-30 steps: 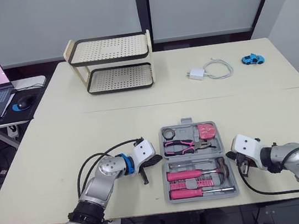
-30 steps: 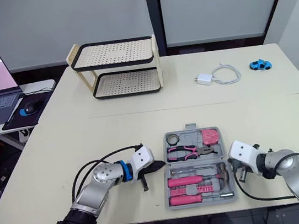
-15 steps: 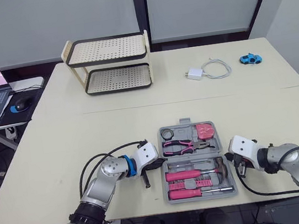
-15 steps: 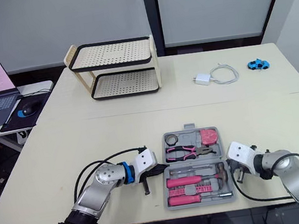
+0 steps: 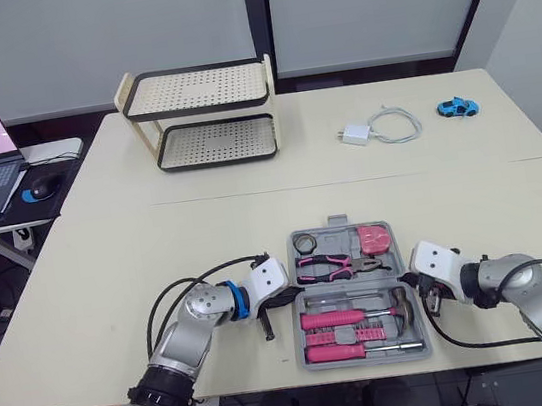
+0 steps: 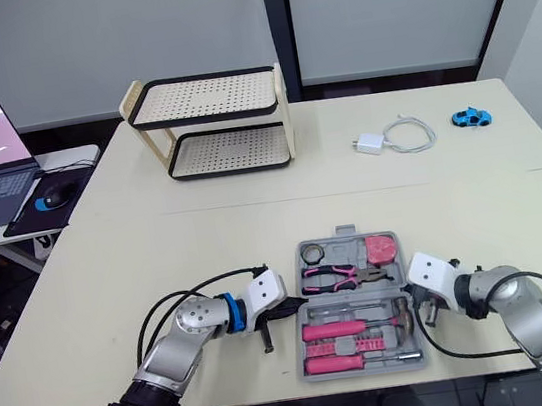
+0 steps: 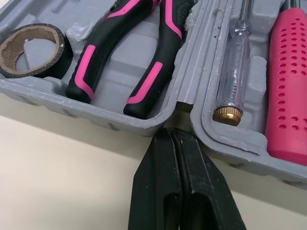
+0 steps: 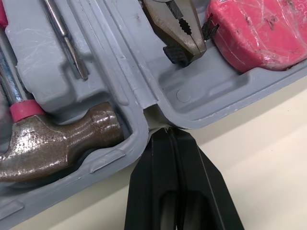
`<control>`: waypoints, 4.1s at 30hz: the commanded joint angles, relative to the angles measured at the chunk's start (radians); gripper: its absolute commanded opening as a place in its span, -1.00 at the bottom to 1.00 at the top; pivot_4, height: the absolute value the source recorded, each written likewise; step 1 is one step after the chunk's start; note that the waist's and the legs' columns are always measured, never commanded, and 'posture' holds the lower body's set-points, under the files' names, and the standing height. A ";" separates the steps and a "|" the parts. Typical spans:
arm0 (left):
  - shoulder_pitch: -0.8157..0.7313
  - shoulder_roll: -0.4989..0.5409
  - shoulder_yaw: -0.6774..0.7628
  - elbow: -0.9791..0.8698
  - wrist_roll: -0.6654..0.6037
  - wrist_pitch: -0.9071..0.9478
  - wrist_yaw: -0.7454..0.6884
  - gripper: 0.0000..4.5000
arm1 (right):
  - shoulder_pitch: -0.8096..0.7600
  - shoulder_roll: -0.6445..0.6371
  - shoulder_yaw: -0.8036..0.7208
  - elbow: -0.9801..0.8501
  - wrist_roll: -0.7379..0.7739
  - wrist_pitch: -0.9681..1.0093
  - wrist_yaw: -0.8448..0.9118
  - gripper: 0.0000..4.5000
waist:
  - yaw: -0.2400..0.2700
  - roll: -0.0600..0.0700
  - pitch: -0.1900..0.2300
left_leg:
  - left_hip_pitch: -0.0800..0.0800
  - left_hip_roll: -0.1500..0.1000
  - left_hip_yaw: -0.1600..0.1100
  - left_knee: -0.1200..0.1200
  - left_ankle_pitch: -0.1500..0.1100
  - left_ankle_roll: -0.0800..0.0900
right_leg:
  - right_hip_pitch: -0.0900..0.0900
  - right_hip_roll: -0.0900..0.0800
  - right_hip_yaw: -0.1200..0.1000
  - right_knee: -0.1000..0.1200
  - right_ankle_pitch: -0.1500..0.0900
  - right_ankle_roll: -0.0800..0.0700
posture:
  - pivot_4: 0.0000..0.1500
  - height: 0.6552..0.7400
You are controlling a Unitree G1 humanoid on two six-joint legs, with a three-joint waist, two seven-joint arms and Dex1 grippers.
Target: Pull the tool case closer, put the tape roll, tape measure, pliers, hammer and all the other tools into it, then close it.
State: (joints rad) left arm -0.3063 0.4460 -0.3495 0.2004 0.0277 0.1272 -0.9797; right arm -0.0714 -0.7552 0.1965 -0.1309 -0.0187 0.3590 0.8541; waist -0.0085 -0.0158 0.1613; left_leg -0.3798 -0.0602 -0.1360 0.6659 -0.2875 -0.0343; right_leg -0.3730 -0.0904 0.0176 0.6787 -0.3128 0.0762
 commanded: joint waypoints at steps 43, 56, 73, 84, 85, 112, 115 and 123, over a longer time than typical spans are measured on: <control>0.097 0.020 -0.041 -0.211 0.010 0.080 0.001 -1.00 | 0.097 0.051 0.031 -0.203 -0.018 0.051 -0.002 -0.99 | -0.001 0.000 0.000 | 0.001 0.000 0.000 -0.001 -0.001 0.001 | 0.001 0.000 0.000 0.000 0.000 0.000 | 1.00 1.00; 0.069 0.008 -0.038 -0.172 0.022 0.059 0.023 -1.00 | 0.075 0.080 0.039 -0.196 -0.043 0.063 -0.003 -0.99 | 0.000 0.000 0.000 | 0.001 0.000 0.000 -0.001 -0.001 0.001 | 0.001 0.000 0.000 0.000 0.000 0.000 | 1.00 1.00; 0.064 0.019 -0.031 -0.163 0.025 0.055 0.010 -1.00 | 0.063 0.095 0.058 -0.193 -0.046 0.073 0.006 -0.99 | -0.001 0.001 0.000 | 0.002 0.000 0.000 -0.001 -0.001 0.001 | 0.001 0.000 0.000 0.000 0.000 0.000 | 1.00 1.00; 0.071 0.025 -0.030 -0.166 0.028 0.056 0.009 -1.00 | 0.052 0.102 0.051 -0.183 -0.052 0.070 -0.004 -0.99 | -0.003 0.001 -0.001 | 0.002 0.001 0.000 -0.001 -0.001 0.001 | 0.001 0.000 0.000 0.000 0.000 0.000 | 1.00 1.00; 0.071 0.025 -0.030 -0.165 0.028 0.057 0.010 -1.00 | 0.051 0.102 0.050 -0.182 -0.052 0.070 -0.005 -0.99 | -0.003 0.001 0.000 | 0.002 0.001 0.000 -0.001 -0.001 0.001 | 0.001 0.000 0.000 0.000 0.000 0.000 | 1.00 1.00; 0.140 0.159 0.113 -0.242 -0.045 0.157 0.012 -1.00 | 0.222 -0.042 -0.169 -0.394 -0.059 0.187 -0.090 -0.99 | -0.005 0.001 -0.001 | 0.001 0.001 0.000 -0.002 -0.001 0.001 | 0.000 0.000 0.000 0.000 0.000 0.000 | 1.00 1.00; 0.151 0.197 0.136 -0.325 -0.157 0.122 -0.102 -1.00 | 0.265 -0.023 -0.231 -0.437 -0.024 0.188 -0.094 -0.99 | -0.003 0.001 0.000 | 0.001 0.001 0.000 -0.002 -0.001 0.001 | 0.000 0.000 0.000 0.000 0.000 0.000 | 1.00 1.00; 0.095 0.254 -0.011 -0.453 -0.234 0.089 -0.357 -1.00 | 0.326 0.055 -0.284 -0.534 0.084 0.240 -0.113 -0.99 | 0.002 0.002 -0.001 | 0.001 0.000 0.000 -0.002 -0.001 0.001 | 0.001 0.000 0.000 -0.001 0.000 0.000 | 1.00 1.00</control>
State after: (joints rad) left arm -0.1958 0.7016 -0.3325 -0.2290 -0.2004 0.2291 -1.3089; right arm 0.2522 -0.7014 -0.0610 -0.6192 0.0415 0.5871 0.7529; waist -0.0070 -0.0143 0.1605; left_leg -0.3793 -0.0599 -0.1357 0.6640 -0.2883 -0.0330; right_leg -0.3724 -0.0906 0.0181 0.6780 -0.3129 0.0759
